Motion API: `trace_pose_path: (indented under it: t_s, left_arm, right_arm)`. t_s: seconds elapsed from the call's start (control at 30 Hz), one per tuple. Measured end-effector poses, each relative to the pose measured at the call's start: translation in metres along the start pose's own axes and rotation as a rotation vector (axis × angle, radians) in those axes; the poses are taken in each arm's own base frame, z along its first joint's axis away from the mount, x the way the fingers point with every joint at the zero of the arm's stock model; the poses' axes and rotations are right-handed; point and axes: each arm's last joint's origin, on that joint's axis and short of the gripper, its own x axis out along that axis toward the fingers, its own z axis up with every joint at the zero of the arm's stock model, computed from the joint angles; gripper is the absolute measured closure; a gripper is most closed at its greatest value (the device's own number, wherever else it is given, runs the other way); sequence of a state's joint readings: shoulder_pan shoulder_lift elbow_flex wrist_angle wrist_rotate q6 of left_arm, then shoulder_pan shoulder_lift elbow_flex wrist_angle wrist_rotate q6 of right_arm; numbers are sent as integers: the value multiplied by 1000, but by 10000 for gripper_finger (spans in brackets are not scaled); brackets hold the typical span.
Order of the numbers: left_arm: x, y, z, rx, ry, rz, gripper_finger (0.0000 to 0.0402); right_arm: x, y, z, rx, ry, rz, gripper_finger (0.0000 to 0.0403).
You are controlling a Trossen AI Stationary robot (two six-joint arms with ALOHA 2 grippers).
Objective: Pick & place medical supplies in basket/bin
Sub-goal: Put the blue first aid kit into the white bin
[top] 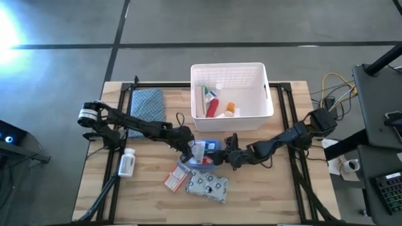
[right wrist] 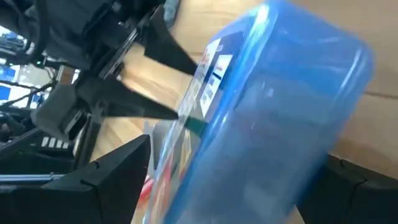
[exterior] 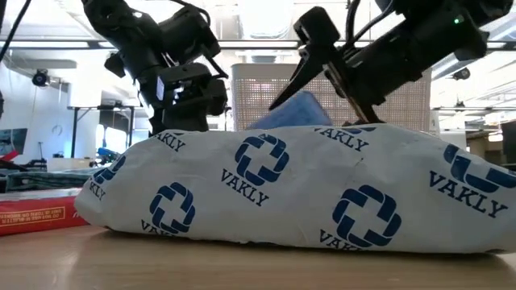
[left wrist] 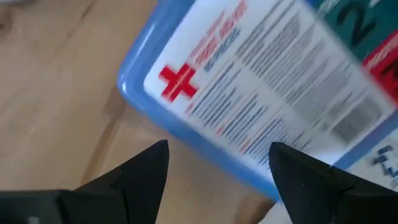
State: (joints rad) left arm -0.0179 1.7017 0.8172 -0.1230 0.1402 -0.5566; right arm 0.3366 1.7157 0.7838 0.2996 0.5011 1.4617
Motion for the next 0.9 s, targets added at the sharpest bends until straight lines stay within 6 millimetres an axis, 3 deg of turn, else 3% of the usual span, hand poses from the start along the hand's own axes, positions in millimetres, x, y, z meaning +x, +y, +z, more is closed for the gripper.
trace_pose_path:
  t_s: [0.47, 0.9]
  left_arm:
    - [0, -1, 3, 4, -45, 5, 147]
    - [-7, -4, 5, 7, -66, -2, 150]
  right_arm:
    - [3, -2, 4, 37, 64, -11, 83]
    - [0, 0, 3, 2, 147, -11, 246]
